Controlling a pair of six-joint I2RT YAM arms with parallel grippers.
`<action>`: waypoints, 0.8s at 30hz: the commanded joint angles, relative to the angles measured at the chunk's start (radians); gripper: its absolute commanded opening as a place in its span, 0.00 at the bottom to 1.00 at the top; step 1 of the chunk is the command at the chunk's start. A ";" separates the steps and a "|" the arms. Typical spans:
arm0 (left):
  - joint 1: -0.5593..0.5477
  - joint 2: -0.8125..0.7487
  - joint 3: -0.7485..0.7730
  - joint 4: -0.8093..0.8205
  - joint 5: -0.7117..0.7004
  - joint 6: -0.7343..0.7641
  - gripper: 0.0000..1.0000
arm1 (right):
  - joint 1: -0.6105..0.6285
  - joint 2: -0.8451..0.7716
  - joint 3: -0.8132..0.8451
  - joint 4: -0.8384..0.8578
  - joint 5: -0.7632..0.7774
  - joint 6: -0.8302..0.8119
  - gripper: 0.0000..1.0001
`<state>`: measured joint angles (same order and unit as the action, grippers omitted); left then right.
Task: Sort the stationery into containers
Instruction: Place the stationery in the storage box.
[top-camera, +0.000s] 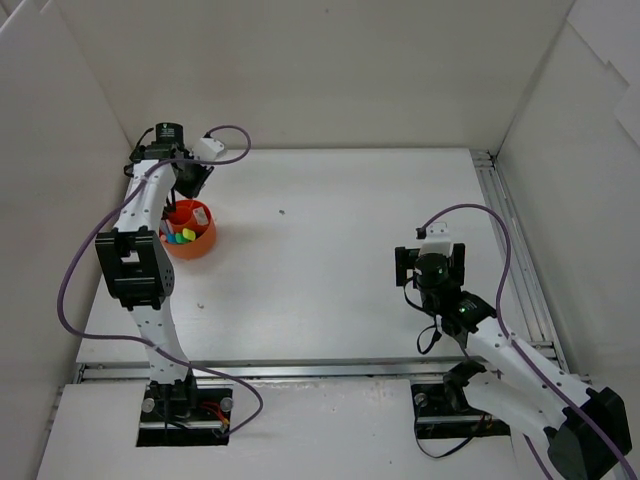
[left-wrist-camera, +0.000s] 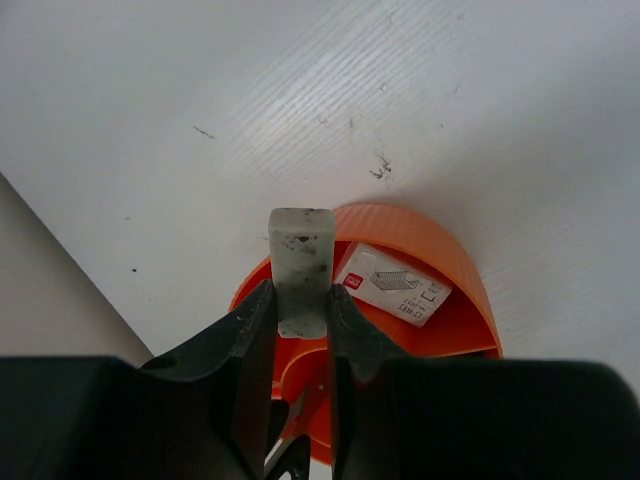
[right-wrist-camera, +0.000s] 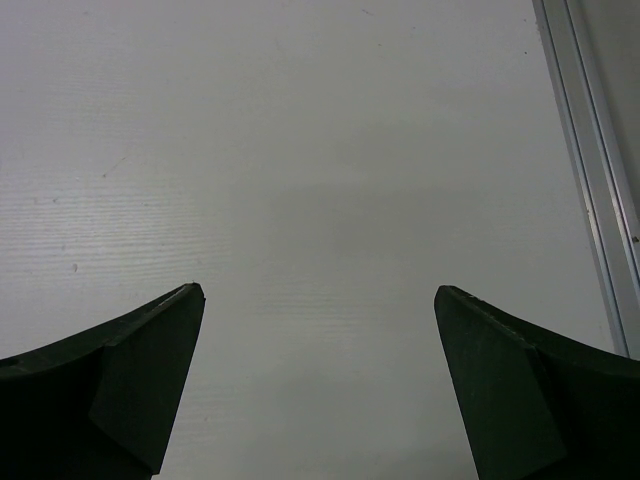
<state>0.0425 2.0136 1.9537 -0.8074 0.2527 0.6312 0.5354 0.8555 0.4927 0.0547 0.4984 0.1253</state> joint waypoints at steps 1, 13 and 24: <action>0.020 -0.044 -0.008 -0.007 -0.003 0.047 0.00 | -0.005 0.002 0.050 0.027 0.049 -0.012 0.98; 0.068 -0.022 -0.032 -0.022 -0.004 0.048 0.00 | -0.008 0.037 0.055 0.016 0.049 0.002 0.98; 0.096 -0.052 -0.036 -0.015 -0.033 0.027 0.00 | -0.008 0.063 0.069 0.014 0.052 -0.007 0.98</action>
<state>0.1249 2.0262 1.8992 -0.8162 0.2302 0.6540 0.5354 0.9062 0.5087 0.0391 0.5102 0.1253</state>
